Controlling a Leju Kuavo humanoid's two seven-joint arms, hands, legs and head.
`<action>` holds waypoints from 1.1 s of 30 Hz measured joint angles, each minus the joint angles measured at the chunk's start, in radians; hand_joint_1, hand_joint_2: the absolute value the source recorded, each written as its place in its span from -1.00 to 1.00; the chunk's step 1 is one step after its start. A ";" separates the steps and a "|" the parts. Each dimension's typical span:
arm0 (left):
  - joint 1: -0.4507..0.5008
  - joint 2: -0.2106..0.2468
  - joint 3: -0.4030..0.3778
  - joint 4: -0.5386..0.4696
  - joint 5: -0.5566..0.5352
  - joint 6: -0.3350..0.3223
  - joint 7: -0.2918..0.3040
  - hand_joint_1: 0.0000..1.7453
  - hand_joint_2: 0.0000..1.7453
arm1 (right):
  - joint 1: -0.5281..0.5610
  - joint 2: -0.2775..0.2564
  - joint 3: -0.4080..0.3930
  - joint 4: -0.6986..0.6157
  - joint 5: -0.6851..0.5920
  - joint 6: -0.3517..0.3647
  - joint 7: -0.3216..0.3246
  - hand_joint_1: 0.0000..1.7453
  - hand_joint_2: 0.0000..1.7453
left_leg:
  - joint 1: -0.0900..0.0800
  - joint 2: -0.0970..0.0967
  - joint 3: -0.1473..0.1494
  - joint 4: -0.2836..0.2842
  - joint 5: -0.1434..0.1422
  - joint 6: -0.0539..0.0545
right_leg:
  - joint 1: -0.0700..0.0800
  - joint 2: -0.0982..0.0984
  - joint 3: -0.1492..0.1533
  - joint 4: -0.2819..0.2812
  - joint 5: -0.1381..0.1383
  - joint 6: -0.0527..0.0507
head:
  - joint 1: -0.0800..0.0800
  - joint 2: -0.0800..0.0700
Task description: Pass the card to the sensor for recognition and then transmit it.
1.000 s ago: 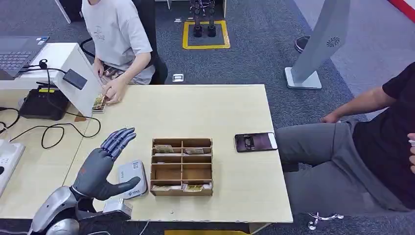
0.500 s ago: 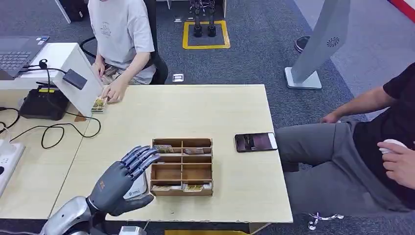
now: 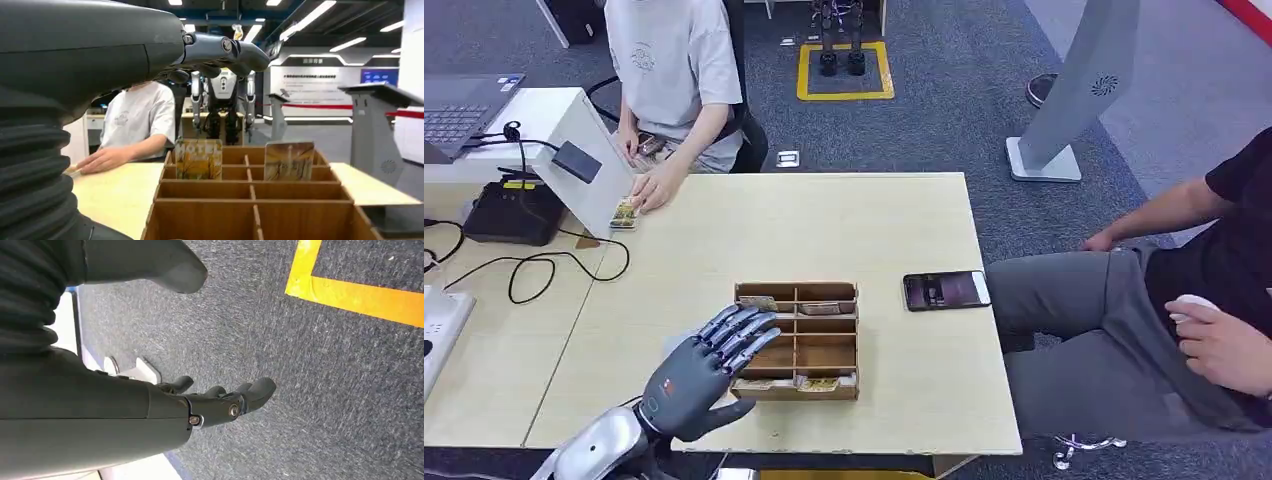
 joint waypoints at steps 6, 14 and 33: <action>0.000 -0.016 -0.009 0.072 -0.035 0.026 0.039 -1.00 1.00 | 0.000 0.000 0.000 0.000 0.003 0.001 0.004 -1.00 1.00 | 0.000 0.000 0.000 0.000 0.000 0.000 | 0.000 0.000 0.000 0.000 0.000 0.000 | 0.000 0.000; 0.001 -0.039 -0.010 0.139 -0.032 0.034 0.055 -1.00 1.00 | 0.000 0.000 0.000 0.000 0.006 0.001 0.001 -1.00 1.00 | 0.000 0.000 0.000 0.000 0.000 0.000 | 0.000 0.000 0.000 0.000 0.000 0.000 | 0.000 0.000; 0.007 -0.054 -0.010 0.195 -0.024 0.037 0.060 -1.00 1.00 | 0.000 0.000 -0.001 0.000 0.012 0.002 0.001 -1.00 1.00 | 0.000 0.000 0.000 0.000 0.000 0.000 | 0.000 0.000 0.000 0.000 0.000 0.000 | 0.000 0.000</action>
